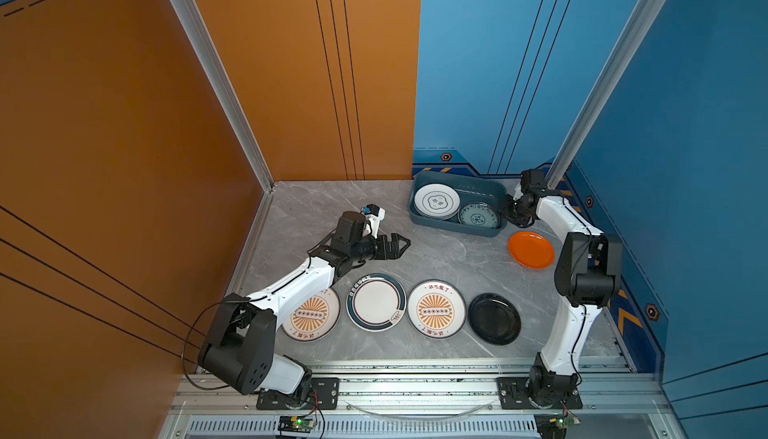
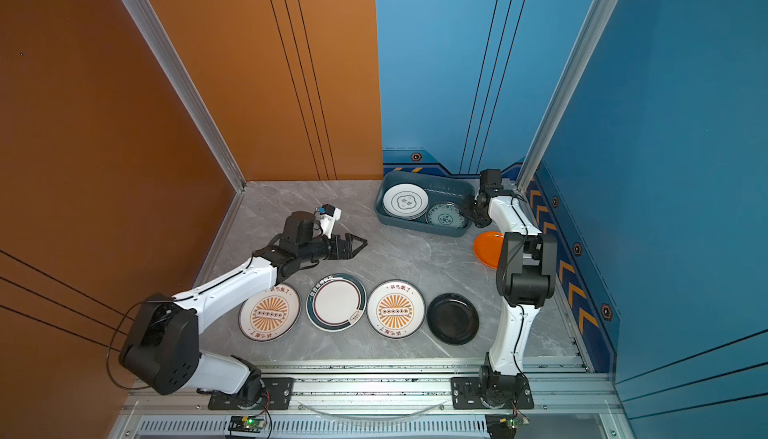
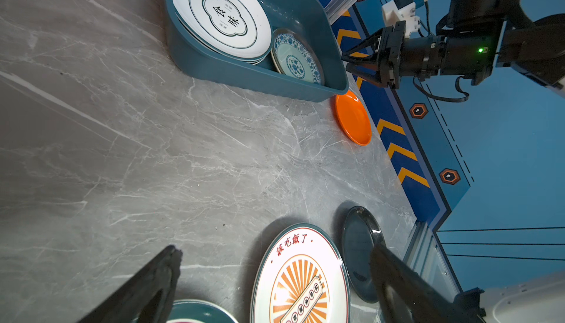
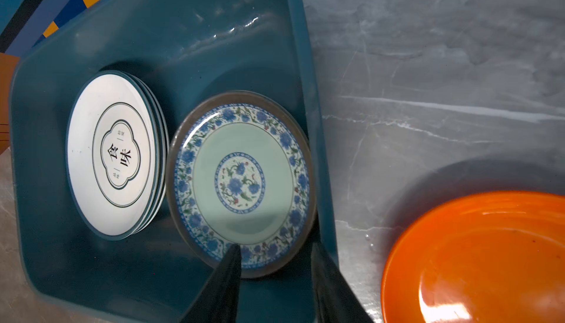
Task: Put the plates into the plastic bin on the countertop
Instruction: 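Lower the blue-floral plate into the bin and open the right gripper, then draw the right gripper back from the bin while the left gripper reaches the sunburst plate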
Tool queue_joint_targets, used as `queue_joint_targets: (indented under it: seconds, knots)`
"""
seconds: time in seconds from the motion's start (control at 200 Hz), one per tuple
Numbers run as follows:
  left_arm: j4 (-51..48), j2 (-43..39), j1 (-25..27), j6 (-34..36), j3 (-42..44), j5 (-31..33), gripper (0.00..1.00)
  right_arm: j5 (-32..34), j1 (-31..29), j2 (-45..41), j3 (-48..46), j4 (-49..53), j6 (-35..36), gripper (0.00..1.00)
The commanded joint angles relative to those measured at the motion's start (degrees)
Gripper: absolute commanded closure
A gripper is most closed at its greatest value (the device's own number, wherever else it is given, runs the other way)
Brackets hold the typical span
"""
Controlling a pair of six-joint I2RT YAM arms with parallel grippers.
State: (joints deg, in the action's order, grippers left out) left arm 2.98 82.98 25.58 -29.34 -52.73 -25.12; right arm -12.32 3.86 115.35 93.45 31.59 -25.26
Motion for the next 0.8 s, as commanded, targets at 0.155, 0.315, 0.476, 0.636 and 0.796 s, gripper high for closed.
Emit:
queue_joint_targets:
  seconds: [0.155,0.315,0.476,0.636,0.796]
  knots:
    - [-2.58,-1.38,2.29,4.11,-0.78,-1.03,0.02,2.19,0.89,-6.34,-3.55,1.89,1.52,0.58]
    - [-6.33,-0.11,4.83,7.65,-2.40,-0.20,0.02,1.60,0.41,-12.68,-8.49,0.22,1.64,0.58]
    - [-10.11,2.83,7.82,10.65,-4.56,0.30,0.02,0.74,-0.59,-20.95,-15.88,-1.83,1.98,0.58]
    - [-13.30,7.81,10.02,12.84,-7.50,-0.45,0.02,-0.31,-1.09,-28.57,-24.45,-3.91,2.06,0.57]
    - [-16.32,13.69,10.89,14.48,-9.69,-2.37,0.01,-1.90,-1.05,-34.62,-31.94,-5.97,1.80,0.56]
